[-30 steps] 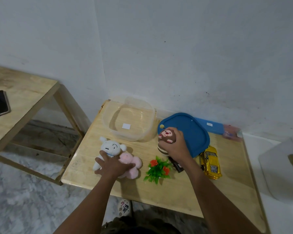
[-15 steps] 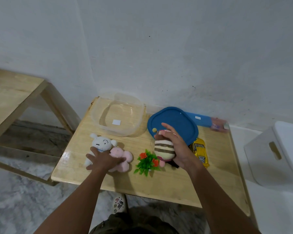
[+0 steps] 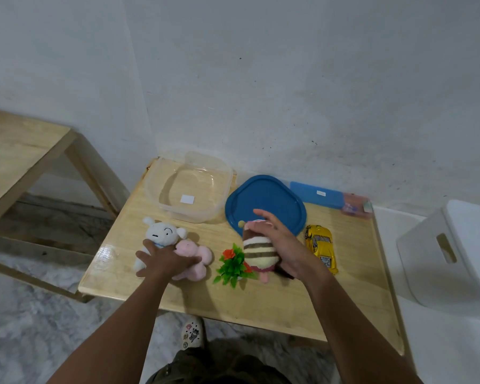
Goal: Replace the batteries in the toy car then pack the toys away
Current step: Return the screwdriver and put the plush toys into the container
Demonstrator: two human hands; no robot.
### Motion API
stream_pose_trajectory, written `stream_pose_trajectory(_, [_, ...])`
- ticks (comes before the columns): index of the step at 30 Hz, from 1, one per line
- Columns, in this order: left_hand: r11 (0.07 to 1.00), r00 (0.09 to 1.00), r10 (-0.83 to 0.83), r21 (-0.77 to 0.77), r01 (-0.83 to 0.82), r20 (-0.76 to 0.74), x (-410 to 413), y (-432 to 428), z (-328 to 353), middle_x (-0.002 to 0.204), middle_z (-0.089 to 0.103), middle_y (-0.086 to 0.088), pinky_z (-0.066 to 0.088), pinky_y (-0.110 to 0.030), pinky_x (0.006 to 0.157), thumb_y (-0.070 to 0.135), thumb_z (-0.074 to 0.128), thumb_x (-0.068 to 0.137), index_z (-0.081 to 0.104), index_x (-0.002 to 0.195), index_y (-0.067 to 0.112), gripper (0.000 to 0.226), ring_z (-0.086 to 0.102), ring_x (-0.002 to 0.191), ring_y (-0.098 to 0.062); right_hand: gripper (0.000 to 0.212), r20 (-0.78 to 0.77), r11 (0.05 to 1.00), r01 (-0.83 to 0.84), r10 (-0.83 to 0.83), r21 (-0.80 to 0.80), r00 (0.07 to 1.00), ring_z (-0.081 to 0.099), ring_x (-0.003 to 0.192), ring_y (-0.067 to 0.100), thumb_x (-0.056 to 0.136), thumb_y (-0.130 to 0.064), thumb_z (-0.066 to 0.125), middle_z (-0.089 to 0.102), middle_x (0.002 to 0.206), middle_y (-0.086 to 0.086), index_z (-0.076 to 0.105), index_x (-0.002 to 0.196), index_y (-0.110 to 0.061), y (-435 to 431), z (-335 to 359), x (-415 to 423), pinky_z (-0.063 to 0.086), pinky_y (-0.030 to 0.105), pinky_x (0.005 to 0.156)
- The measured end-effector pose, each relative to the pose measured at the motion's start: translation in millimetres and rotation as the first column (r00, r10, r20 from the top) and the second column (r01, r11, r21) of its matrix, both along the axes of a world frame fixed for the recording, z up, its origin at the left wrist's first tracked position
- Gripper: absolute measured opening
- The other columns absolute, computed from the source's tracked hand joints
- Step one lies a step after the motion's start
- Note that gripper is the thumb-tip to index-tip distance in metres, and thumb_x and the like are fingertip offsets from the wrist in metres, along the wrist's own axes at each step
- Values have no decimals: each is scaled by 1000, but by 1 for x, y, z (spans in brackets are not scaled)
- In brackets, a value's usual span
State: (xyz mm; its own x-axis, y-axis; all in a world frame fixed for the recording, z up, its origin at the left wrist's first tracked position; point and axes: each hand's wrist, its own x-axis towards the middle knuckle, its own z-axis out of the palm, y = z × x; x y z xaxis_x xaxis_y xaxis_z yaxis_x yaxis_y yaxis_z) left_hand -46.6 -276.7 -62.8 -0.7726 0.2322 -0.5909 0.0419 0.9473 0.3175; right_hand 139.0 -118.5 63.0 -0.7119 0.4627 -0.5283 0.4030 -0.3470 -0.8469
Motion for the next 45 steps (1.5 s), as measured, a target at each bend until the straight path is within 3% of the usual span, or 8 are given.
stream_pose_trajectory(3, [1000, 1000, -11, 12, 11, -5, 0, -1, -2, 143, 13, -9, 28, -62, 109, 73, 77, 51, 35, 144, 31, 110, 15, 136, -40, 80, 231, 819, -270, 172, 506, 957, 65, 98, 12, 77, -37, 79, 53, 120, -7, 29, 137, -54, 5, -8, 1, 58, 32, 83])
stream_pose_trajectory(7, [1000, 999, -18, -4, 18, -27, 0, 0, -4, 142, 14, -10, 28, -60, 110, 73, 77, 51, 35, 143, 30, 110, 17, 135, -40, 71, 148, 802, -132, 55, 583, 987, 67, 93, 14, 79, -31, 77, 55, 121, -4, 35, 132, -52, -2, -23, 8, 60, 32, 78])
stream_pose_trajectory(14, [1000, 999, 2, -4, -2, -47, 2, 1, -6, 142, 16, -12, 29, -61, 109, 71, 79, 52, 40, 141, 25, 108, 18, 135, -41, 37, -175, 866, 200, -308, -458, 935, 67, 86, 27, 78, -32, 66, 72, 93, 11, 60, 111, -17, -7, -13, 1, 51, 41, 78])
stream_pose_trajectory(18, [1000, 1000, 7, 12, -7, -12, 1, 0, -6, 146, 13, -11, 28, -62, 110, 71, 78, 52, 40, 142, 27, 107, 14, 137, -40, 35, -209, 793, 126, -305, -596, 929, 62, 79, 27, 84, -34, 60, 66, 95, 17, 65, 107, -8, -6, 1, -9, 53, 35, 64])
stream_pose_trajectory(22, [1000, 997, 28, 8, -28, -76, 3, 1, -5, 147, 17, -15, 29, -61, 110, 66, 81, 55, 41, 140, 21, 105, 18, 137, -42, 42, -119, 998, -23, 31, 63, 992, 69, 90, 27, 88, -32, 63, 67, 116, 9, 51, 127, -40, 0, -4, -10, 57, 36, 70])
stream_pose_trajectory(26, [999, 1000, 13, 33, -12, -15, 1, 0, -7, 152, 10, -13, 26, -64, 110, 68, 81, 53, 42, 143, 25, 108, 12, 140, -41, 29, 270, 851, -238, 119, 469, 956, 71, 76, 21, 86, -32, 65, 67, 97, 0, 54, 110, -44, -5, -21, 11, 61, 40, 70])
stream_pose_trajectory(34, [1000, 1000, -7, 30, 7, -2, -1, -3, -8, 146, 10, -9, 29, -64, 107, 76, 78, 48, 39, 142, 32, 111, 14, 137, -39, 108, 674, 804, -540, 256, 251, 693, 58, 115, 19, 59, -58, 73, 57, 135, -2, 19, 149, -37, -21, -82, 32, 46, 35, 96])
stream_pose_trajectory(45, [999, 1000, -28, 38, 28, -3, -2, -4, -9, 144, 12, -11, 29, -63, 108, 75, 78, 51, 45, 139, 31, 104, 14, 136, -40, 76, 615, 771, -483, 154, 415, 773, 56, 119, 30, 73, -73, 57, 58, 132, 1, 40, 135, -32, -40, -100, -3, 45, 36, 89])
